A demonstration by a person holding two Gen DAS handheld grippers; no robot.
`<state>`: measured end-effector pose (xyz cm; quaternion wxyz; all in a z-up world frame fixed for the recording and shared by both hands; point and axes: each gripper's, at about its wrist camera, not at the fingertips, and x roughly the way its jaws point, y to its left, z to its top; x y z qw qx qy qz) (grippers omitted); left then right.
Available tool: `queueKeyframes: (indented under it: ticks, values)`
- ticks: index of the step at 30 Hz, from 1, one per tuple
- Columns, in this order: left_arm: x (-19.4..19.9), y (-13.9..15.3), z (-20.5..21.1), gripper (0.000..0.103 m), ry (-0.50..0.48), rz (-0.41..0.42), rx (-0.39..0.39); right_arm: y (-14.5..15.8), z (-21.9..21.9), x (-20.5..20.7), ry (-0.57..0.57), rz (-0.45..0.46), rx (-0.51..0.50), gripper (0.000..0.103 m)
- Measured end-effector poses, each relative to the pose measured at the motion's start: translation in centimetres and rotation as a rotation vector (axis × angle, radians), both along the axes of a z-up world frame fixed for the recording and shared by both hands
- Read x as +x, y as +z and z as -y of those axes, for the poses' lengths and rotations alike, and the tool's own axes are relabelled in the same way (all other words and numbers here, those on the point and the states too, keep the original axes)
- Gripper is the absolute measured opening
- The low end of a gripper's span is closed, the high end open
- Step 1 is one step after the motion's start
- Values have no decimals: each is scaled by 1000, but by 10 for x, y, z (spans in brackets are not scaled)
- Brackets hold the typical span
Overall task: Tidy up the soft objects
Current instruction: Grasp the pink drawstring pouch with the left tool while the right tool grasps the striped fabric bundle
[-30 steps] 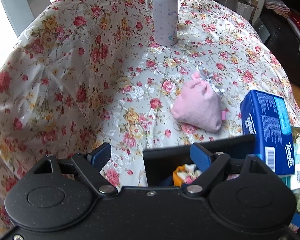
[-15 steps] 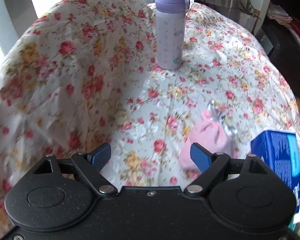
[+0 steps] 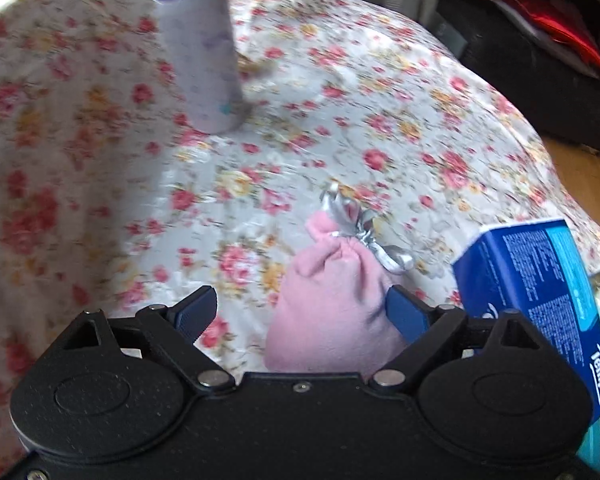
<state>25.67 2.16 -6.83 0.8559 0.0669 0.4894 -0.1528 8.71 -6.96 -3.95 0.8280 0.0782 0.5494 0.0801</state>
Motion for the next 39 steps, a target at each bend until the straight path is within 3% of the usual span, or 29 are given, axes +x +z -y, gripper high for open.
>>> queueKeyframes:
  ticks: [4, 16, 19, 24, 39]
  values:
    - [3, -6, -2, 91, -27, -29, -40, -7, -5, 3, -9, -1, 8, 91]
    - [12, -7, -20, 92, 26, -46, -105, -22, -35, 29, 50, 6, 12, 88]
    - [13, -7, -24, 93, 38, -52, -117, -26, -42, 28, 75, 10, 2, 81]
    - [14, -8, -27, 93, 43, -55, -129, -27, -45, 31, 130, -9, 45, 44]
    - [7, -7, -17, 94, 1, -24, -89, -2, 2, -13, 84, -92, -47, 40]
